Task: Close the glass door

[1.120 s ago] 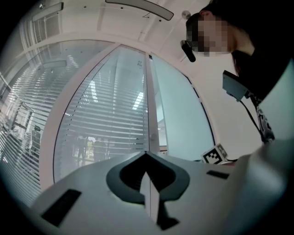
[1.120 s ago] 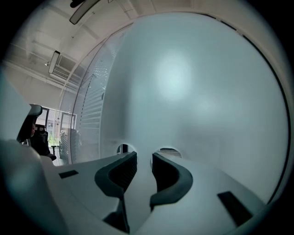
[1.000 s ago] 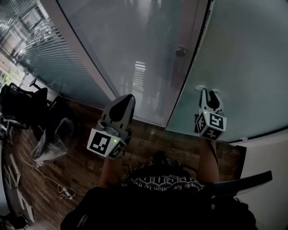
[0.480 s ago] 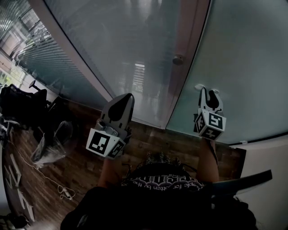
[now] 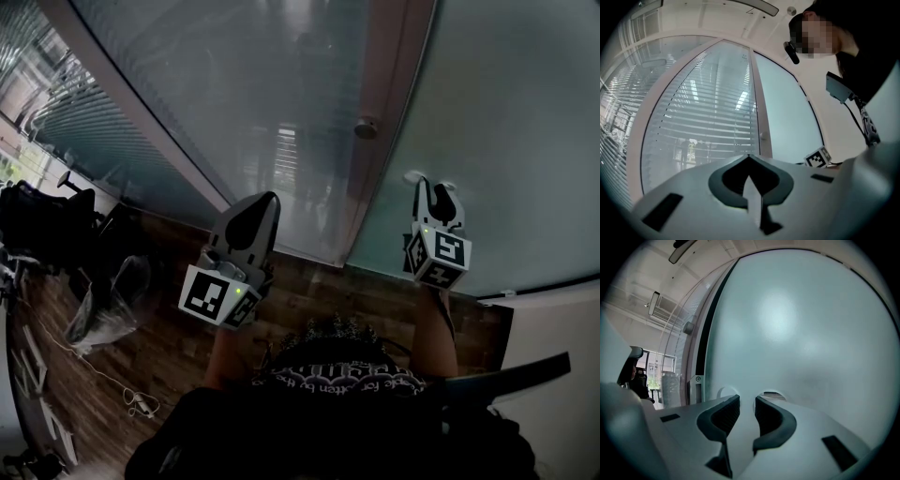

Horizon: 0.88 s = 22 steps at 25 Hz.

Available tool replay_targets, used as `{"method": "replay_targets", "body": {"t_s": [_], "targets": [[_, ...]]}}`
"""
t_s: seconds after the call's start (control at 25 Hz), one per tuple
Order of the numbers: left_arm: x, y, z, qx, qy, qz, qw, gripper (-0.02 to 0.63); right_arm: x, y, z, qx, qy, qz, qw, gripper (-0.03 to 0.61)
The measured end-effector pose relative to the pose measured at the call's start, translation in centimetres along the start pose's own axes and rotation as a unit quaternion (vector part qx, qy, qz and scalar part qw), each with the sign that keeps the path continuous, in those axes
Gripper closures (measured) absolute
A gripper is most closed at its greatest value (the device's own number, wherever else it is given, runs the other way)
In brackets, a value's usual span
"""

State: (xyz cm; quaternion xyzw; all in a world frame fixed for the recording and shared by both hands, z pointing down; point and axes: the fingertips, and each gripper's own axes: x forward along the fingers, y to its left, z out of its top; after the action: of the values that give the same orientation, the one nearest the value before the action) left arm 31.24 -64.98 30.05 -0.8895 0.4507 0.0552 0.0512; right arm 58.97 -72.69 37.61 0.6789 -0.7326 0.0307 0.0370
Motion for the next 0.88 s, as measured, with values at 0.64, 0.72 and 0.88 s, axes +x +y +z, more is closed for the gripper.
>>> {"method": "replay_targets", "body": {"t_s": [0.64, 0.72, 0.88], "targets": [[0.1, -0.5, -0.3, -0.005, 0.000, -0.007, 1.0000, 0.612, 0.1, 0.0, -0.1, 0.004, -0.006, 0.002, 1.000, 0.474], [0.0, -0.7, -0.2, -0.005, -0.002, -0.009, 0.9999, 0.612, 0.1, 0.1, -0.1, 0.006, -0.007, 0.002, 1.000, 0.474], [-0.5, -0.9, -0.1, -0.005, -0.004, -0.012, 0.9999, 0.612, 0.0, 0.3, -0.3, 0.007, -0.005, 0.002, 1.000, 0.474]]}}
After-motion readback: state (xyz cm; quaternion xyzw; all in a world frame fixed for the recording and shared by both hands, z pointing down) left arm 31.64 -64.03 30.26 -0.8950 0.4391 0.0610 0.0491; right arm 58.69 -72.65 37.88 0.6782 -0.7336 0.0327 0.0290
